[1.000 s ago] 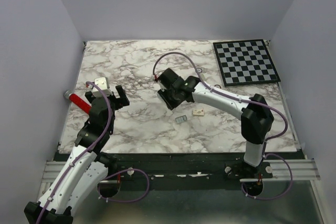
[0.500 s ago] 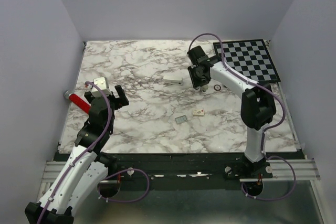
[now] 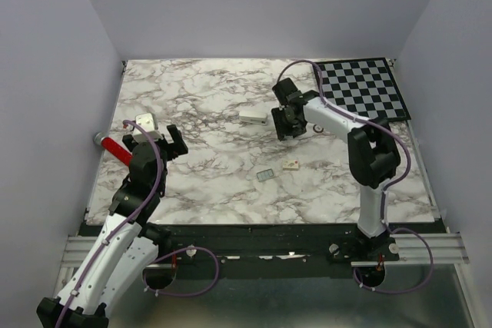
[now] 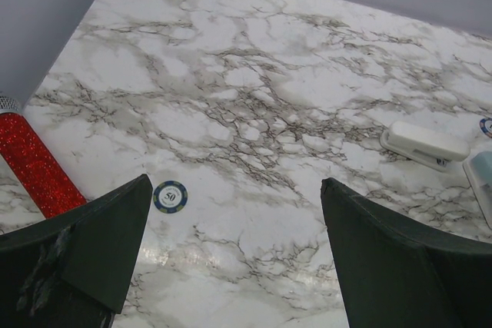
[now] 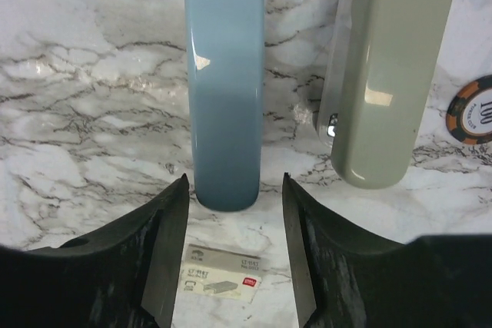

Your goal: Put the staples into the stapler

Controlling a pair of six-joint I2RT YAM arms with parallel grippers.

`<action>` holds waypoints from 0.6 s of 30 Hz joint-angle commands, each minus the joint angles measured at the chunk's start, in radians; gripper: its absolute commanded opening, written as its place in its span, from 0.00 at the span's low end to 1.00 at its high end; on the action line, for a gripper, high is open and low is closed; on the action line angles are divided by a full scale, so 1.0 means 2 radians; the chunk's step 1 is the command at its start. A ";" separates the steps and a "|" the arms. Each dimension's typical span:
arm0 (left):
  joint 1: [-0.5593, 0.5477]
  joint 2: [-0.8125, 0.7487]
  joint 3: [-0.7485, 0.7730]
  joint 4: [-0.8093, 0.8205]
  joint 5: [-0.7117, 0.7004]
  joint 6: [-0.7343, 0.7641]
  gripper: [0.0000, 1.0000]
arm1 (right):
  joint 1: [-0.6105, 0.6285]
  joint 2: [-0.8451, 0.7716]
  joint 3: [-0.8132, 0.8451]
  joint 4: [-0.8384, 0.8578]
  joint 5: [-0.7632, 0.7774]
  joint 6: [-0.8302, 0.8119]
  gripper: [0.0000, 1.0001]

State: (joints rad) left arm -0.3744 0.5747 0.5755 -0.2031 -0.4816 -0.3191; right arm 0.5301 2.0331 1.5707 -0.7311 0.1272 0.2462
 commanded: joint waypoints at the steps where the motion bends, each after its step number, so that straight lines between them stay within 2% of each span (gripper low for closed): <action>1: 0.005 -0.005 -0.005 0.010 -0.008 -0.007 0.99 | 0.001 -0.069 -0.025 0.037 -0.011 0.016 0.65; 4: 0.006 -0.005 -0.006 0.010 -0.011 -0.011 0.99 | 0.001 -0.127 -0.044 0.061 -0.011 0.011 0.74; 9: 0.016 0.005 -0.002 0.011 -0.019 -0.028 0.99 | -0.017 -0.203 -0.070 0.084 -0.009 -0.001 0.82; 12: 0.033 0.013 0.006 0.009 -0.017 -0.034 0.99 | -0.052 -0.264 -0.099 0.098 -0.008 0.009 0.87; 16: 0.061 0.025 0.019 0.000 0.005 -0.059 0.99 | -0.130 -0.357 -0.153 0.132 -0.007 0.030 0.99; 18: 0.072 0.032 0.030 -0.007 0.011 -0.067 0.99 | -0.162 -0.411 -0.175 0.139 -0.013 0.035 1.00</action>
State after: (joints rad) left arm -0.2760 0.6159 0.5800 -0.2066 -0.4854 -0.3950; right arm 0.3141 1.3655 1.3075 -0.5095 0.1062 0.2768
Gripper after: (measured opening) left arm 0.990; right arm 0.993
